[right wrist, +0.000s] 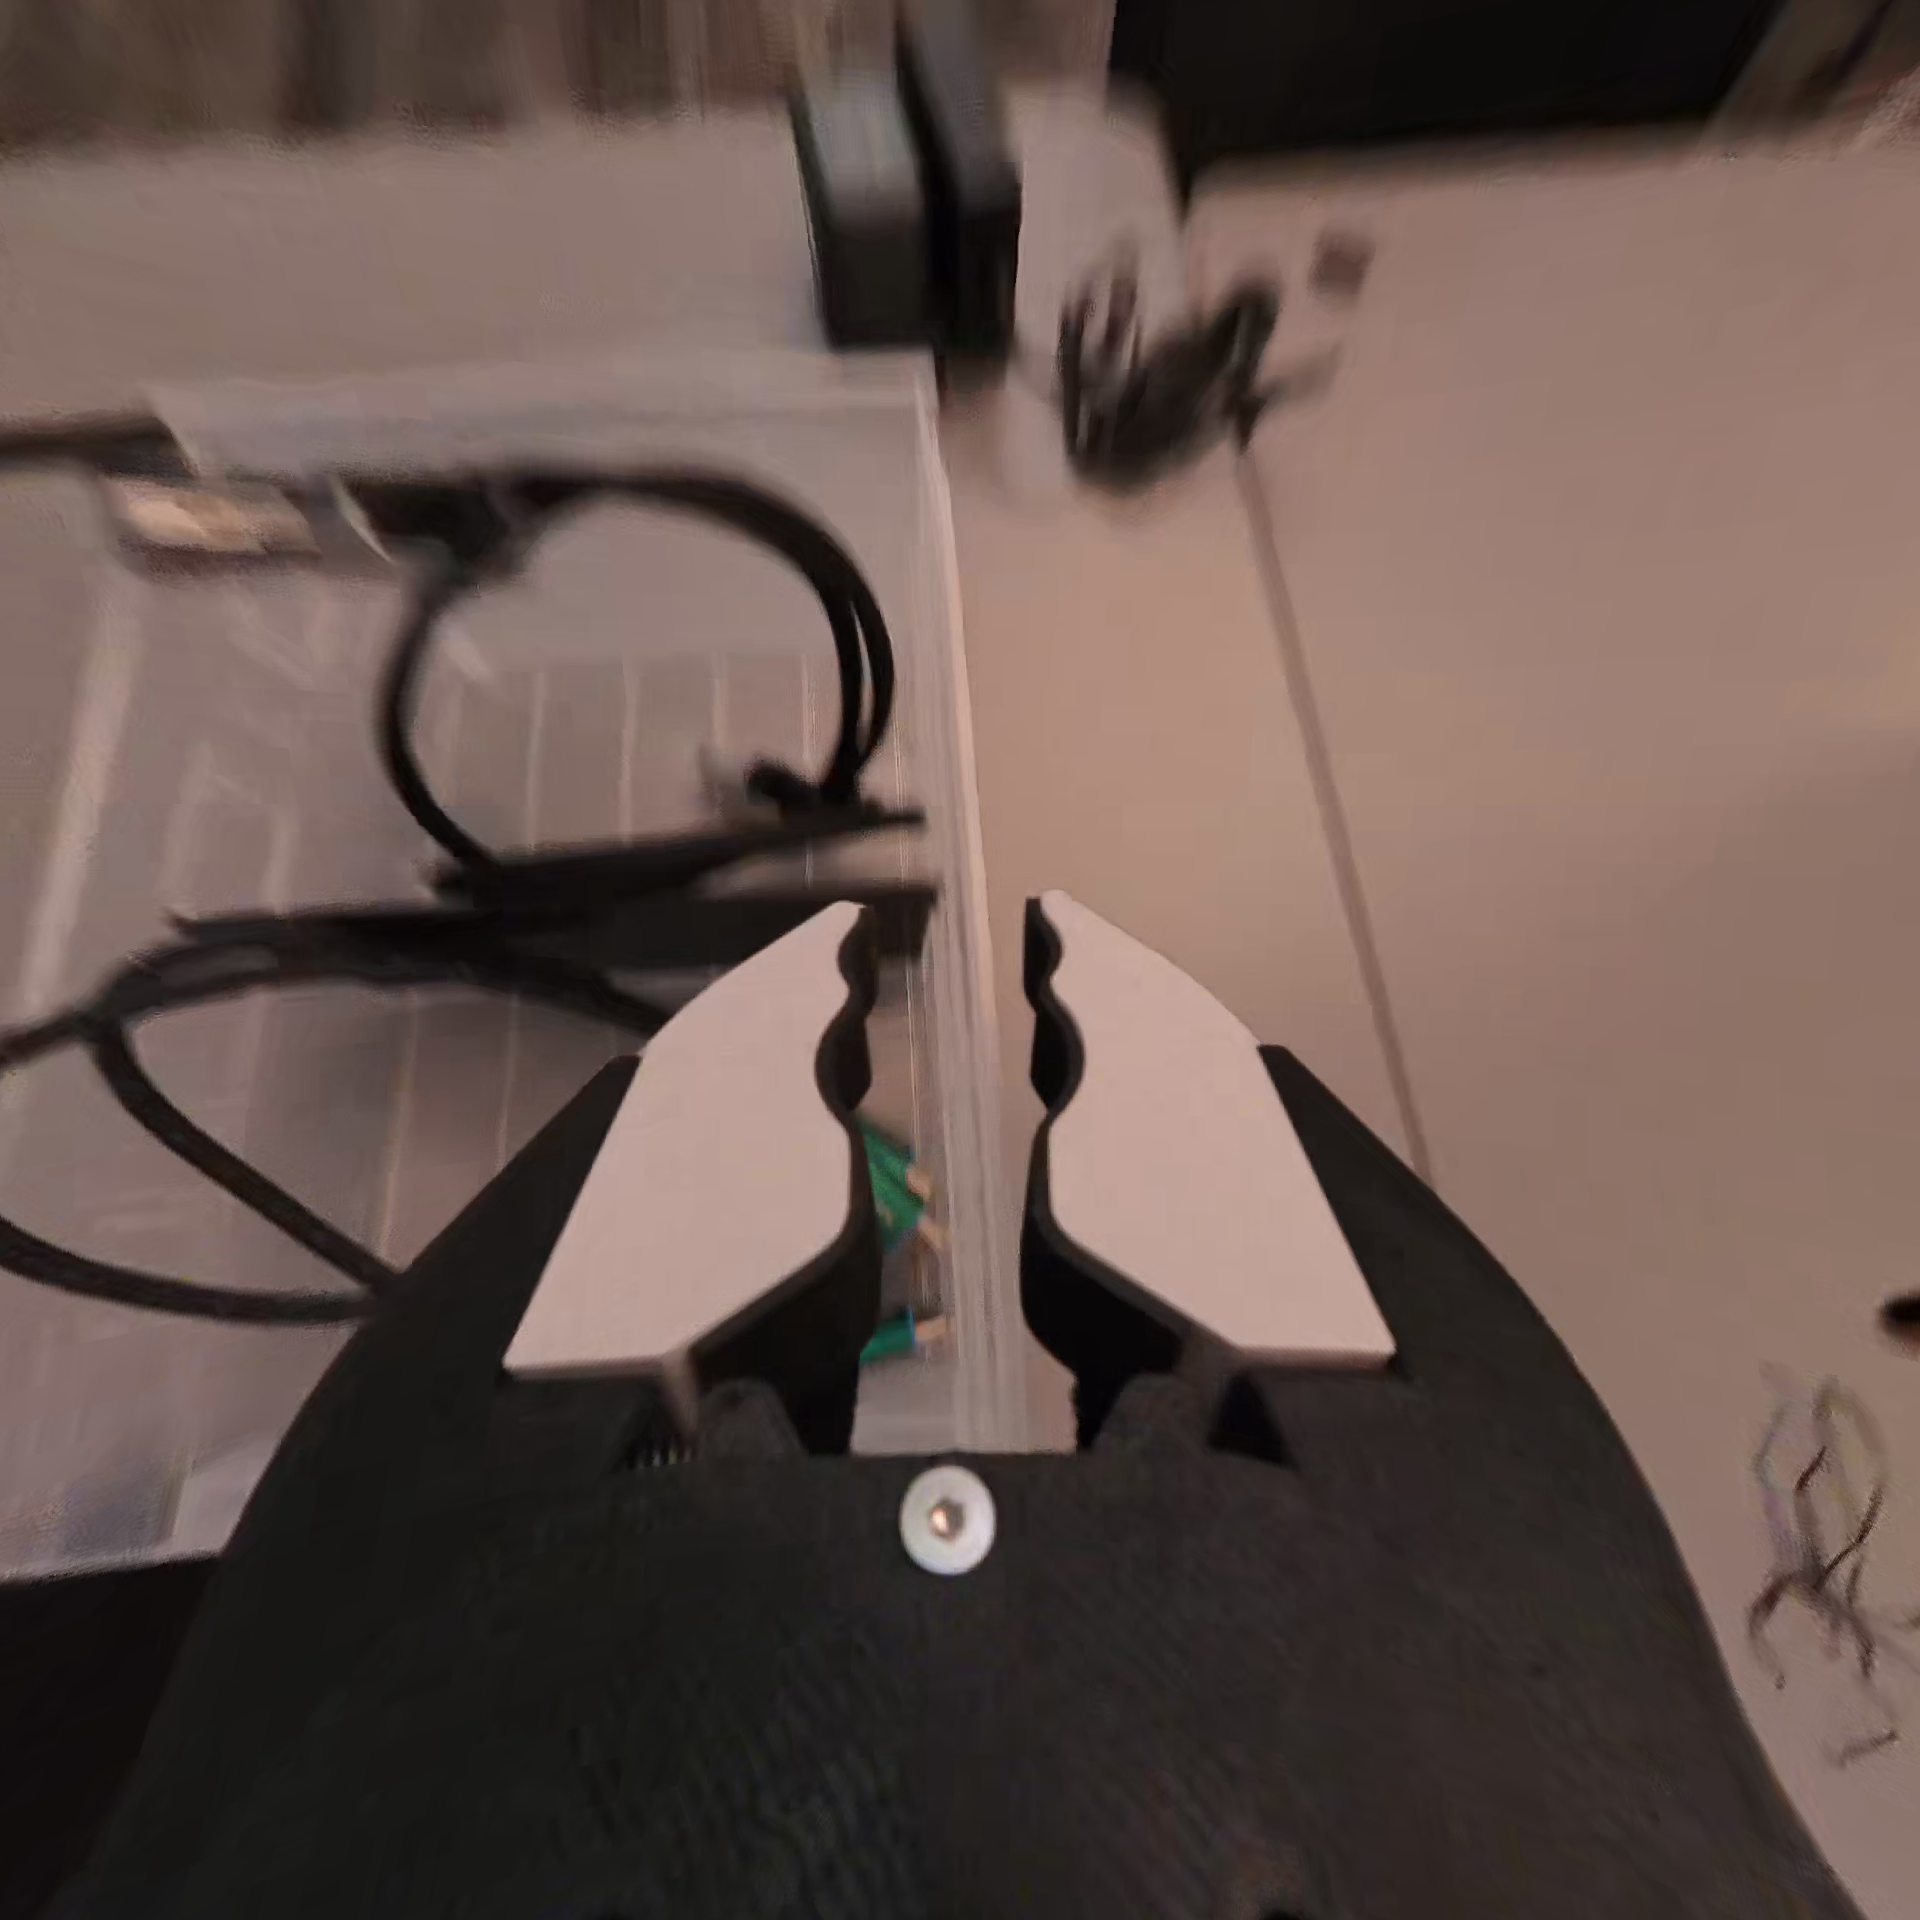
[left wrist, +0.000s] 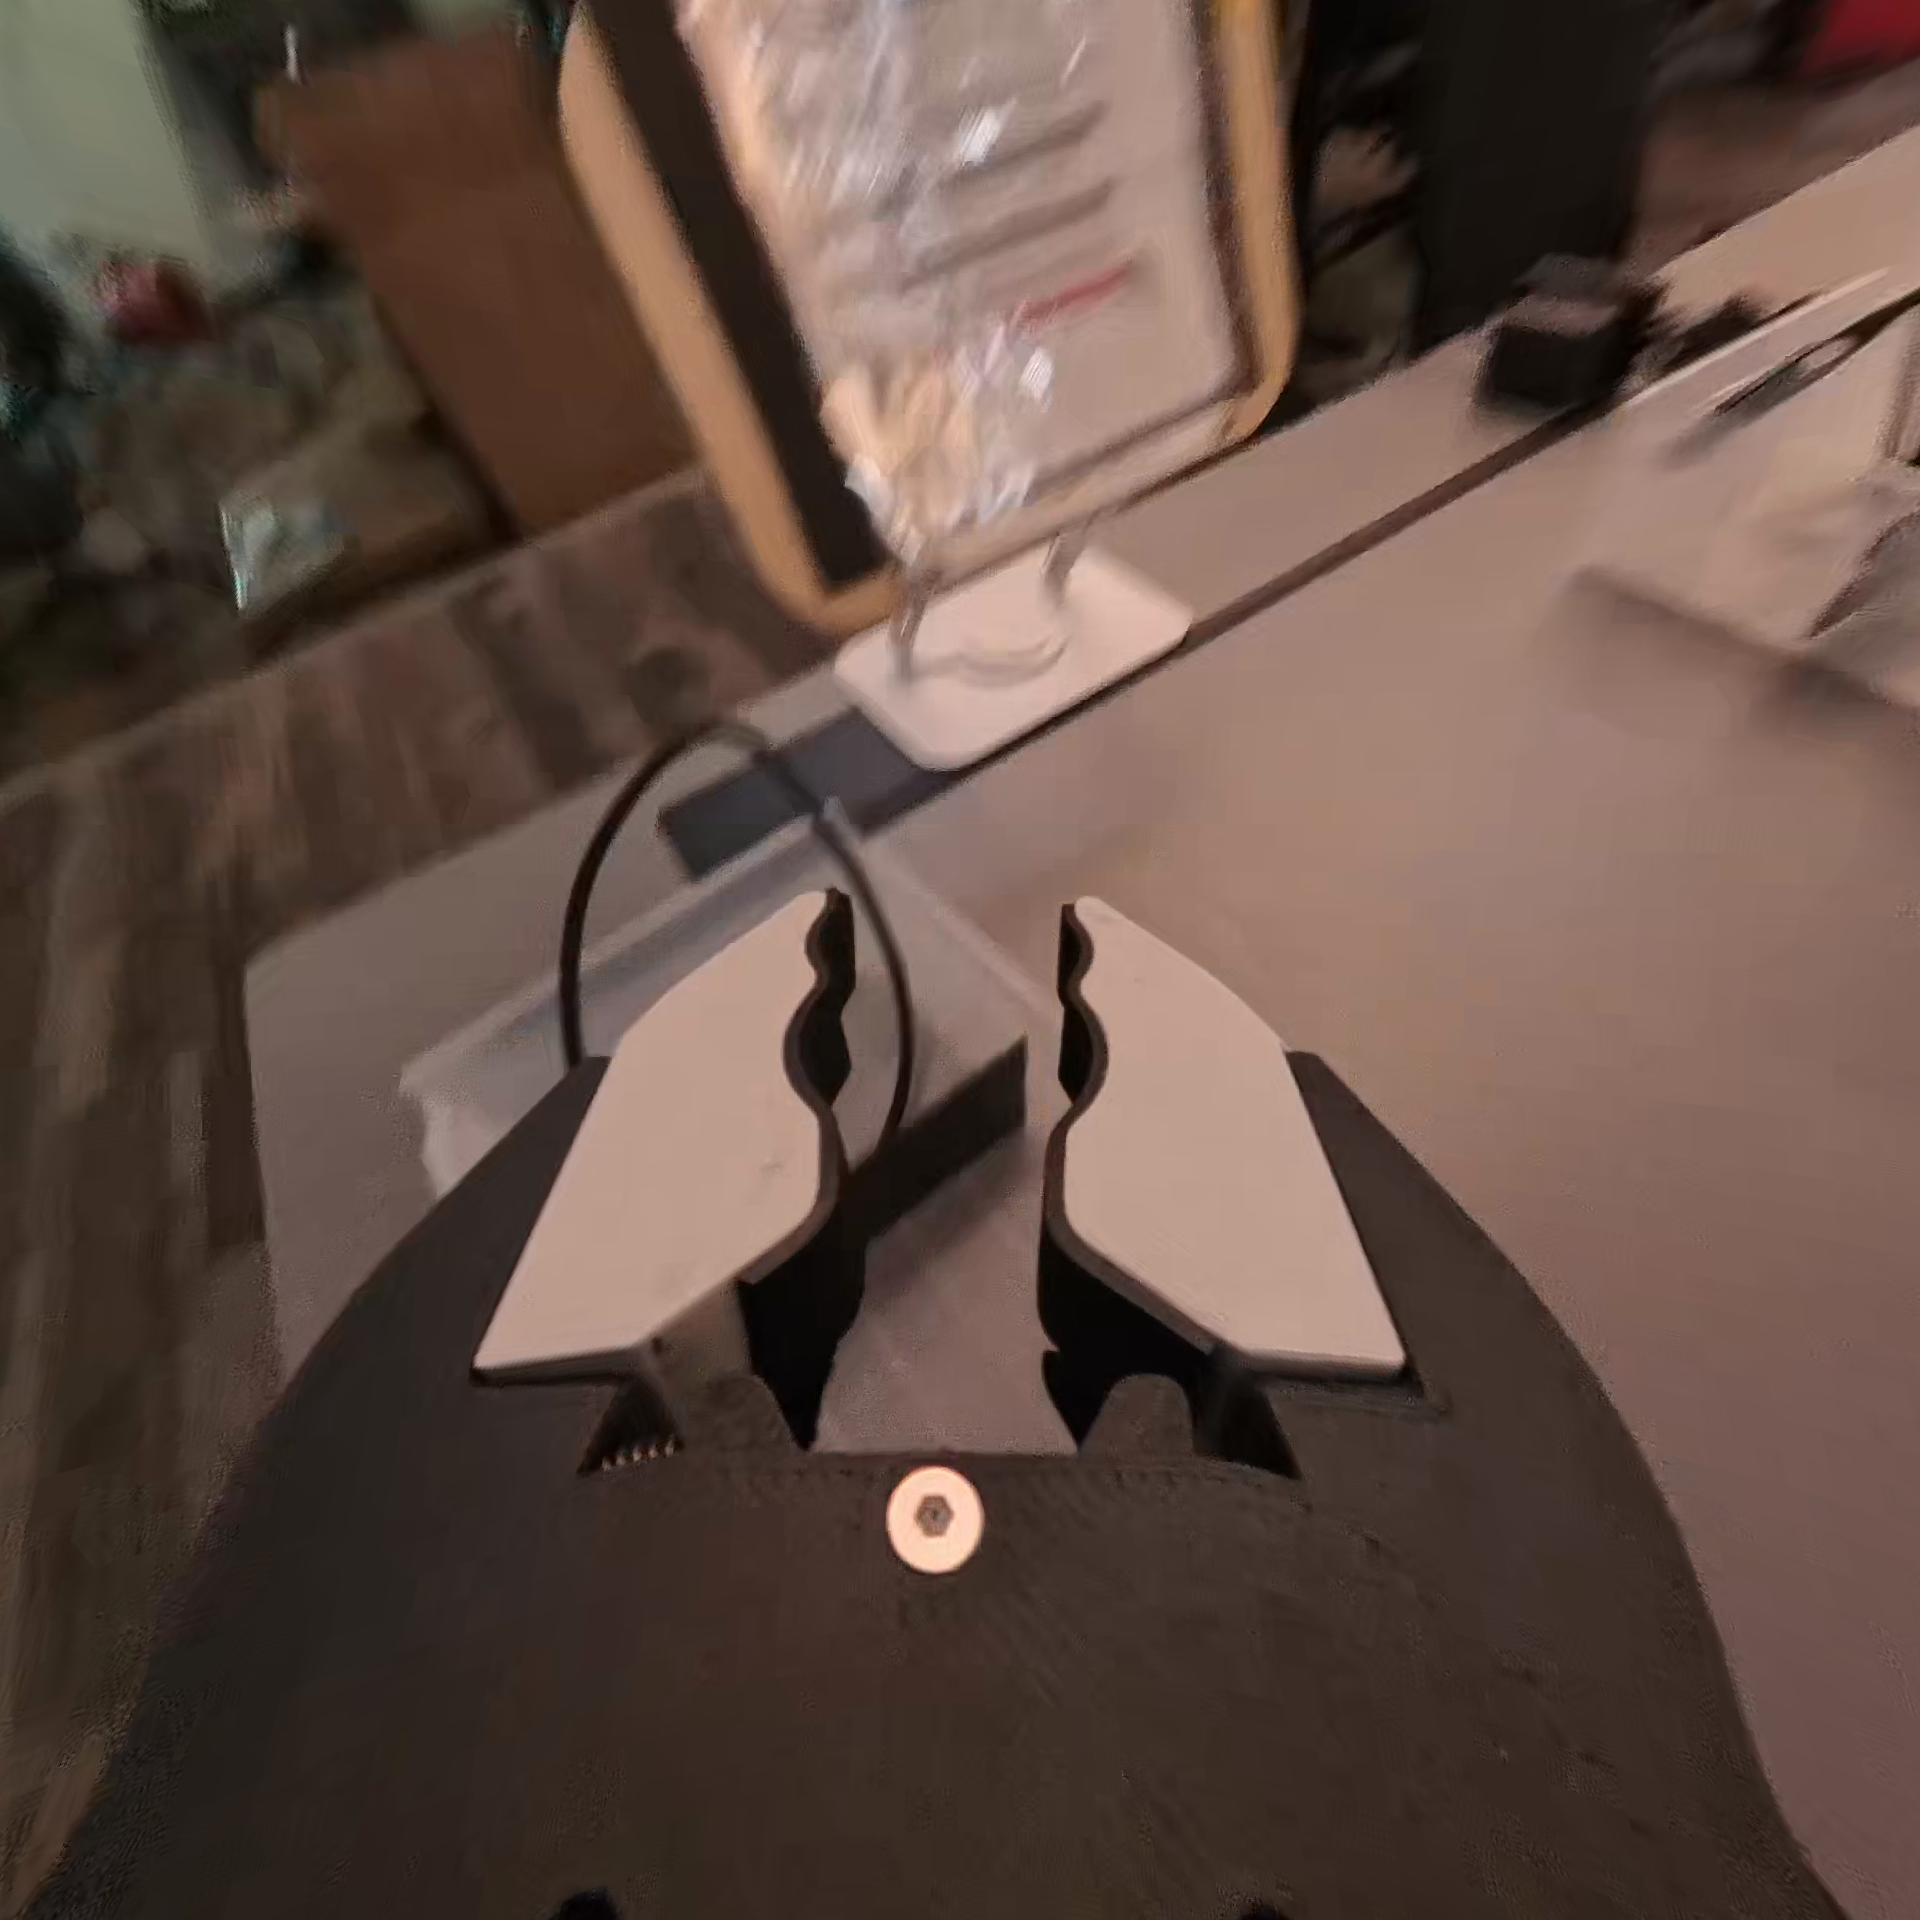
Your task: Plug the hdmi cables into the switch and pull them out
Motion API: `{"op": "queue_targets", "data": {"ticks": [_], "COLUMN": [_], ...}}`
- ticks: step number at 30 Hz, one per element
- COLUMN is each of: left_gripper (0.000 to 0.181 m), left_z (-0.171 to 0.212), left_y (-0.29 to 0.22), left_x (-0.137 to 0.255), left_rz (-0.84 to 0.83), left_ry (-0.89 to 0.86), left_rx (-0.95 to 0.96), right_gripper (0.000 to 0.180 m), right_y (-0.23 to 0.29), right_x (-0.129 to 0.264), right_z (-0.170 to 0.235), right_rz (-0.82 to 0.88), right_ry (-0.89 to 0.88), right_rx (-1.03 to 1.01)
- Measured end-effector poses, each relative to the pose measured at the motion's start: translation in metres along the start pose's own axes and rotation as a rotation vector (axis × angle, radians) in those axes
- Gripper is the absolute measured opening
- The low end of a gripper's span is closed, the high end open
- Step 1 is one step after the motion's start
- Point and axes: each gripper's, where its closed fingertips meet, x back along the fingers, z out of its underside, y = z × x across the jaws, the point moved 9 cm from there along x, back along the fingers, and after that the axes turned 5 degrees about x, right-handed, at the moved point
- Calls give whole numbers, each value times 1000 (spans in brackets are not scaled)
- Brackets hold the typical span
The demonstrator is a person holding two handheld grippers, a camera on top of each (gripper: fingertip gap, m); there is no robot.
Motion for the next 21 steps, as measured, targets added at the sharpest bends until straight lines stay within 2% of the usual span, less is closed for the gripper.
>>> {"op": "queue_targets", "data": {"ticks": [2, 5, 7, 10, 14, 17, 21], "left_gripper": [35, 37, 40, 42, 38, 39, 35], "left_z": [19, 37, 45, 49, 57, 70, 82], "left_y": [27, 63, 78, 87, 91, 98, 112], "left_x": [4, 2, -8, -38, -94, -125, -144], "left_rz": [-91, -240, -286, -331, -387, -458, -503], "left_ry": [88, 97, 84, 120, 325, 477, 586], "left_rx": [96, 172, 156, 106, 5, -42, -36], "right_gripper": [31, 39, 41, 47, 47, 46, 47], "right_y": [23, 76, 113, 163, 210, 226, 229], "right_x": [31, 72, 88, 100, 102, 87, 64], "right_z": [-29, -66, -86, -111, -132, -132, -129], "right_rz": [30, 27, -14, -135, -333, -416, -469], "right_ry": [-259, -623, -755, -815, -899, -901, -801], "right_rx": [111, 269, 344, 407, 420, 402, 437]}}
